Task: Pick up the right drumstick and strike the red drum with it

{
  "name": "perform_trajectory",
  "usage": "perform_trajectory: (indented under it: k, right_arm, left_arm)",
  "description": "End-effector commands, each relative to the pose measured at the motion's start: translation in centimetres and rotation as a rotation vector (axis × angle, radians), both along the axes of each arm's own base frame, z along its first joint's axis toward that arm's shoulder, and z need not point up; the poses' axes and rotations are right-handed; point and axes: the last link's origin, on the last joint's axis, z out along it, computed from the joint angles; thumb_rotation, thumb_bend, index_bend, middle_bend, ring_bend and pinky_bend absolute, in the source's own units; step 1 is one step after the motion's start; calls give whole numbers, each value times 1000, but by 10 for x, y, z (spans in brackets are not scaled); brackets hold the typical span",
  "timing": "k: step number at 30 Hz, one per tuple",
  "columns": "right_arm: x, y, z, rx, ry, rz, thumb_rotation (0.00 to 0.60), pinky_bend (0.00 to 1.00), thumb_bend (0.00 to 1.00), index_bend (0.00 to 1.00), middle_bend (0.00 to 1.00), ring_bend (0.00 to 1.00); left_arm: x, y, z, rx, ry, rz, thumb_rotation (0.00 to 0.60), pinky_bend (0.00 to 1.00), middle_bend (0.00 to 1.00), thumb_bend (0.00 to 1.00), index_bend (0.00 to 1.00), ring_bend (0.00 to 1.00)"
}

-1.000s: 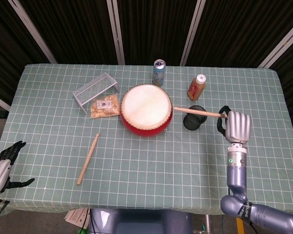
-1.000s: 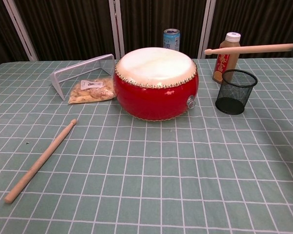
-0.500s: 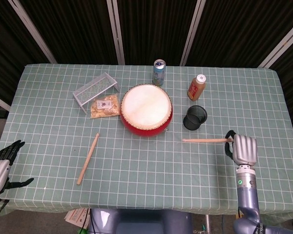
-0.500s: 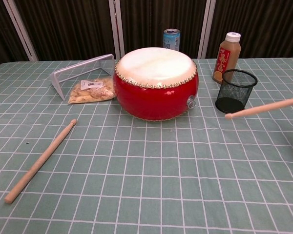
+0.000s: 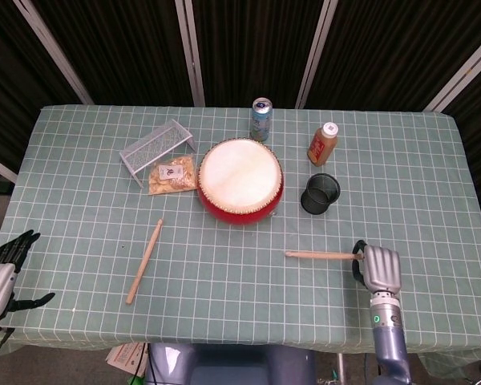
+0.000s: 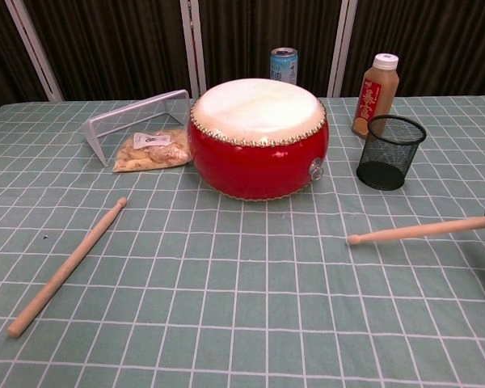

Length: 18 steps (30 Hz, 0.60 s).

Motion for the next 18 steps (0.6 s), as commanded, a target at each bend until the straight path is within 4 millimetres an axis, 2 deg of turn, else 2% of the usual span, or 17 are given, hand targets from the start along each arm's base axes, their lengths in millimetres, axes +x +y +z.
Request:
perform_trajectory:
  k: [1, 3, 5, 9, 12, 14, 18]
  right_arm:
    - [1, 3, -3, 3, 17, 3, 600, 850, 585, 758, 914, 970]
    - [-1, 6, -4, 20, 41, -11, 600, 754, 585, 605, 802, 885]
    - [-8, 16, -6, 87, 71, -84, 600, 615, 578, 435, 649, 746]
    - [-11, 20, -2, 128, 103, -135, 600, 414, 505, 213, 419, 509]
    - [-14, 22, 0, 148, 121, -164, 600, 342, 458, 129, 317, 388]
    - [-15, 22, 3, 155, 128, -178, 600, 321, 446, 101, 278, 345]
    - [-15, 20, 12, 143, 143, -166, 600, 317, 442, 86, 258, 327]
  left_arm:
    - [0, 0, 0, 3, 5, -5, 600, 0, 0, 0, 0, 0]
    - [0, 0, 0, 4, 6, -6, 600, 0, 0, 0, 0, 0]
    - [0, 0, 0, 7, 13, -12, 600, 0, 0, 0, 0, 0]
    - [1, 1, -1, 7, 13, -13, 600, 0, 0, 0, 0, 0]
    - [2, 1, -2, 8, 16, -12, 600, 0, 0, 0, 0, 0]
    - [2, 1, -2, 8, 19, -11, 600, 0, 0, 0, 0, 0]
    - [1, 1, -1, 11, 20, -11, 600, 0, 0, 0, 0, 0]
